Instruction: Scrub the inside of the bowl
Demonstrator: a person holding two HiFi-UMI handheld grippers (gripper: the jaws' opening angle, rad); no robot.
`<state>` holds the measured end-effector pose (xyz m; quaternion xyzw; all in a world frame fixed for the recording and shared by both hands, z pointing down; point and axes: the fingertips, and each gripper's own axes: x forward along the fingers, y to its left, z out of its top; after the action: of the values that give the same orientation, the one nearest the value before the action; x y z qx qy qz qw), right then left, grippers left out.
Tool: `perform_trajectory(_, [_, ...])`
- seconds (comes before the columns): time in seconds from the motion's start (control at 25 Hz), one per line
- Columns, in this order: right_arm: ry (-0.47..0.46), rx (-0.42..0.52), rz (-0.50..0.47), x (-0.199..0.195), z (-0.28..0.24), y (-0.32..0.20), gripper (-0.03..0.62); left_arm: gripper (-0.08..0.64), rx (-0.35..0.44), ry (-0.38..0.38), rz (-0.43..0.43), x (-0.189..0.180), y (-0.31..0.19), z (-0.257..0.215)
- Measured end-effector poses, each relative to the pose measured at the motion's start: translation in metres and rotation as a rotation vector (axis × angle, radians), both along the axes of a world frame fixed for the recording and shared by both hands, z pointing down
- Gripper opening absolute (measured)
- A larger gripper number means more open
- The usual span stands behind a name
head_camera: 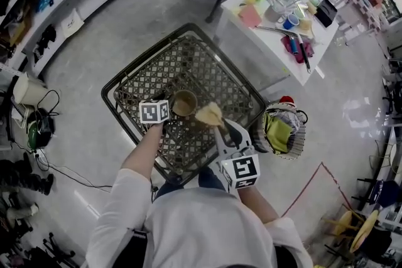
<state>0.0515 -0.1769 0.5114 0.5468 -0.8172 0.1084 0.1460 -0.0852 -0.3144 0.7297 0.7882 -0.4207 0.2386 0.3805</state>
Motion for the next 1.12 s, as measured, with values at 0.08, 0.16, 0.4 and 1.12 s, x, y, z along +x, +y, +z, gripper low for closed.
perform_trajectory(0.08, [0.0, 0.01, -0.007, -0.003, -0.003, 0.0, 0.091, 0.172, 0.053, 0.02, -0.005, -0.003, -0.001, -0.017])
perform_trajectory(0.16, [-0.001, 0.023, -0.012, -0.004, -0.007, 0.0, 0.091, 0.123, 0.114, 0.033, -0.004, -0.006, -0.001, -0.037])
perform_trajectory(0.4, [-0.001, 0.06, -0.019, -0.003, -0.02, -0.003, 0.091, 0.054, 0.323, 0.085, 0.005, -0.009, 0.003, -0.112])
perform_trajectory(1.12, [-0.026, 0.159, -0.056, -0.019, -0.057, -0.007, 0.091, 0.034, 0.682, 0.161, 0.012, -0.032, 0.071, -0.276])
